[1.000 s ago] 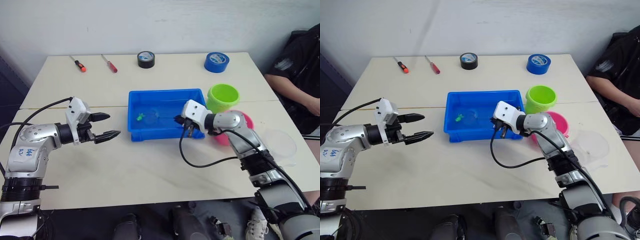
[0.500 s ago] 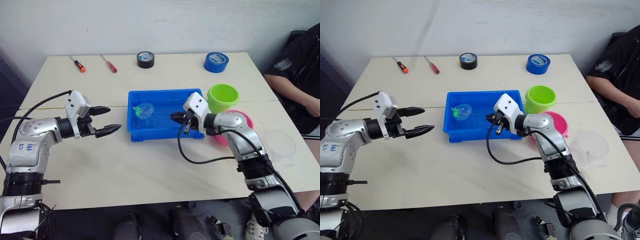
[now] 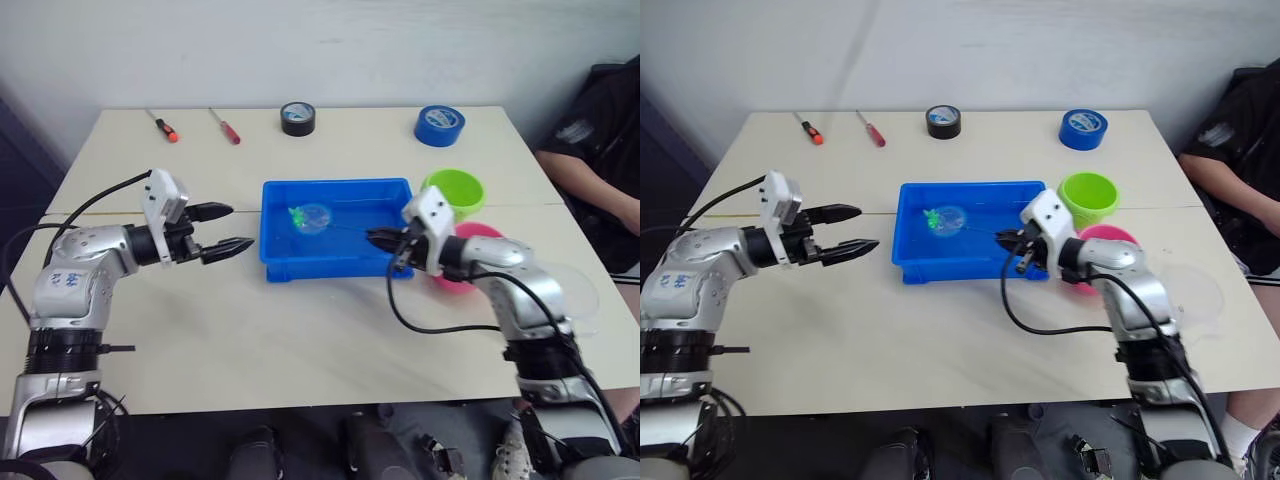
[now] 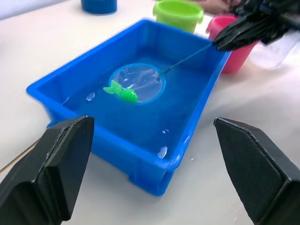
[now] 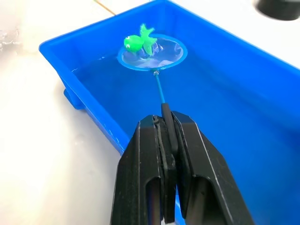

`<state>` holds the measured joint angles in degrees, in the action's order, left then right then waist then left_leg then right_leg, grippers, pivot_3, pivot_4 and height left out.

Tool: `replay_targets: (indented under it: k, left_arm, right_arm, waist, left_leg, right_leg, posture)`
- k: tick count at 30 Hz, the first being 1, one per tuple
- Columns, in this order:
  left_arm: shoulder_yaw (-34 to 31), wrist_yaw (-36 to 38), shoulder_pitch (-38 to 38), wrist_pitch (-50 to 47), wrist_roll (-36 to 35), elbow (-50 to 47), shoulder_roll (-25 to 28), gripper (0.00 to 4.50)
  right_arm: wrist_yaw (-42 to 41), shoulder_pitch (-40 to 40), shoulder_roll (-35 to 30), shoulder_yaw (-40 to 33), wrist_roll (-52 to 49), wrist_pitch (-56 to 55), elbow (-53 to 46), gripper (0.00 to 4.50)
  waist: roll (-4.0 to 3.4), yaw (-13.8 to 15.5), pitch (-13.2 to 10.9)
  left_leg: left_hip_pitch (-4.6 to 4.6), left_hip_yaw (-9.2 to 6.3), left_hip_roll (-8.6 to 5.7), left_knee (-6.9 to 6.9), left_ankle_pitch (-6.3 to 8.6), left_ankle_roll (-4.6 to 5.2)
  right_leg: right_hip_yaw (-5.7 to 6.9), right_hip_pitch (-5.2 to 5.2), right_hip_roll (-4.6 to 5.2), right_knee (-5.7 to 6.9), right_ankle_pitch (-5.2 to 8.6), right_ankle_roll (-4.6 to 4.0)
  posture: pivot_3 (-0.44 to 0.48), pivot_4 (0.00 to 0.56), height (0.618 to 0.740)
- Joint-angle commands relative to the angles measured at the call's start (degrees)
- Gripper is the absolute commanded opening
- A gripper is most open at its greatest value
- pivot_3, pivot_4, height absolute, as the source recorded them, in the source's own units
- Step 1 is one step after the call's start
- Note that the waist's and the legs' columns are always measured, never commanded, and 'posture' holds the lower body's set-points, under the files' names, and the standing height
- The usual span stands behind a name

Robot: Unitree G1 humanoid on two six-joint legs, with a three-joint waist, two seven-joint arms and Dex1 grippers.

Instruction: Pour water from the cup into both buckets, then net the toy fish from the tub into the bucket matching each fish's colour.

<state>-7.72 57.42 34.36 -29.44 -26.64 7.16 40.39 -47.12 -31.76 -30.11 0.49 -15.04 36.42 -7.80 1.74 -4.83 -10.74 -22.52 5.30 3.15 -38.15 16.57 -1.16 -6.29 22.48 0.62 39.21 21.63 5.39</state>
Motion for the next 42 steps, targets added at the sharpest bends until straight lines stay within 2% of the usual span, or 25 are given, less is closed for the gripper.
replay_targets:
  k: [1, 4, 8, 11, 17, 21, 24, 30, 32, 36, 42]
  left_arm:
    - [0.78, 1.0, 4.36, -1.35, -2.33, -1.81, -1.71, 4.48]
    - [3.06, 2.5, 7.94, -1.13, -2.21, -0.44, -4.43, 4.48]
    - [4.81, 4.02, 10.96, -0.8, -2.23, 0.62, -7.24, 4.48]
    - [5.97, 4.87, 13.0, -0.65, -2.47, 0.47, -9.64, 4.48]
    - [6.76, 5.04, 14.18, -0.46, -2.3, -0.92, -12.24, 4.48]
    - [6.58, 4.32, 13.74, 0.1, -1.69, -0.85, -13.1, 4.48]
    - [6.63, 4.17, 13.31, 0.54, -1.42, -0.71, -13.07, 4.48]
    - [6.3, 3.51, 12.81, 1.07, -1.18, -0.3, -12.82, 4.48]
    - [6.27, 3.4, 12.75, 1.17, -1.17, -0.28, -12.74, 4.48]
    - [6.14, 3.22, 12.59, 1.38, -1.01, 0.07, -12.49, 4.48]
    - [6.49, 3.59, 12.01, 2.48, 0.05, 1.1, -12.02, 4.48]
  right_arm:
    - [1.83, 2.05, -3.23, -7.43, -5.07, 5.91, -9.94, 0.0]
    - [4.21, 3.97, -6.65, -13.76, -8.18, 11.88, -14.92, 0.0]
    - [5.84, 5.69, -11.8, -19.41, -9.89, 15.81, -16.76, 0.0]
    - [5.45, 8.08, -17.71, -22.77, -8.33, 14.4, -14.92, 0.0]
    - [6.38, 10.17, -24.07, -22.45, -3.18, 6.04, -7.89, 0.0]
    - [8.29, 10.18, -25.52, -20.22, 1.95, -1.35, -3.11, 0.0]
    - [9.12, 10.44, -27.95, -15.84, 8.62, -10.04, -0.1, 0.0]
    - [16.8, 9.57, -39.39, -1.25, 33.92, -39.25, 11.02, 0.0]
    - [19.4, 8.21, -41.39, 1.29, 38.73, -46.14, 13.88, 0.0]
    - [22.48, 5.67, -42.27, 2.92, 43.24, -54.85, 17.38, 0.0]
    - [24.93, 5.18, -44.23, 2.68, 48.41, -61.8, 20.0, 0.0]
  waist:
    - [0.0, 0.17, 0.0]
    - [0.0, 0.74, 0.0]
    - [0.0, 0.69, 0.0]
    - [0.0, 0.67, 0.0]
    - [0.0, 0.05, 0.0]
    - [0.0, 0.1, 0.0]
    - [0.0, 0.09, 0.0]
    - [-0.02, 0.09, -0.01]
    - [-0.03, 0.08, -0.02]
    - [-0.03, -0.06, -0.02]
    - [-0.04, 0.05, -0.02]
  left_leg:
    - [0.0, 0.01, -0.01, 0.0, 0.0, 0.0]
    - [-0.01, 0.0, -0.01, 0.0, 0.0, 0.0]
    - [0.0, 0.04, -0.04, 0.03, 0.0, 0.0]
    - [0.0, 0.06, -0.04, 0.06, 0.0, 0.0]
    - [0.02, 0.13, -0.04, 0.08, 0.0, 0.0]
    - [0.02, 0.13, -0.04, 0.07, -0.01, -0.01]
    - [0.02, 0.15, -0.04, 0.07, -0.01, -0.01]
    - [0.03, 0.17, -0.07, 0.06, -0.01, -0.01]
    - [0.04, 0.19, -0.08, 0.08, -0.01, -0.01]
    - [0.1, 0.24, -0.05, 0.07, -0.02, -0.02]
    - [0.12, 0.24, -0.04, 0.05, -0.04, -0.05]
  right_leg:
    - [-0.01, 0.0, 0.0, 0.0, 0.0, 0.0]
    - [0.0, -0.01, -0.01, -0.03, 0.0, 0.0]
    - [-0.07, -0.02, -0.03, -0.09, 0.0, 0.0]
    - [-0.12, -0.02, -0.07, -0.15, 0.0, 0.0]
    - [-0.21, -0.03, -0.12, -0.2, 0.0, 0.01]
    - [-0.22, -0.03, -0.11, -0.2, 0.0, 0.01]
    - [-0.24, -0.02, -0.11, -0.2, 0.0, 0.01]
    - [-0.25, -0.02, -0.08, -0.22, 0.0, 0.01]
    - [-0.28, 0.0, -0.07, -0.23, 0.0, 0.02]
    - [-0.3, -0.01, -0.1, -0.17, 0.0, 0.02]
    - [-0.28, -0.03, -0.09, -0.13, 0.0, 0.02]
  posture:
    - [0.0, 0.15, 0.74]
    - [0.0, 0.15, 0.74]
    - [0.0, 0.15, 0.74]
    - [0.0, 0.15, 0.74]
    - [0.0, 0.15, 0.74]
    - [0.0, 0.15, 0.74]
    - [0.0, 0.15, 0.74]
    - [0.0, 0.15, 0.74]
    - [0.0, 0.15, 0.74]
    - [0.0, 0.15, 0.74]
    - [0.0, 0.15, 0.74]
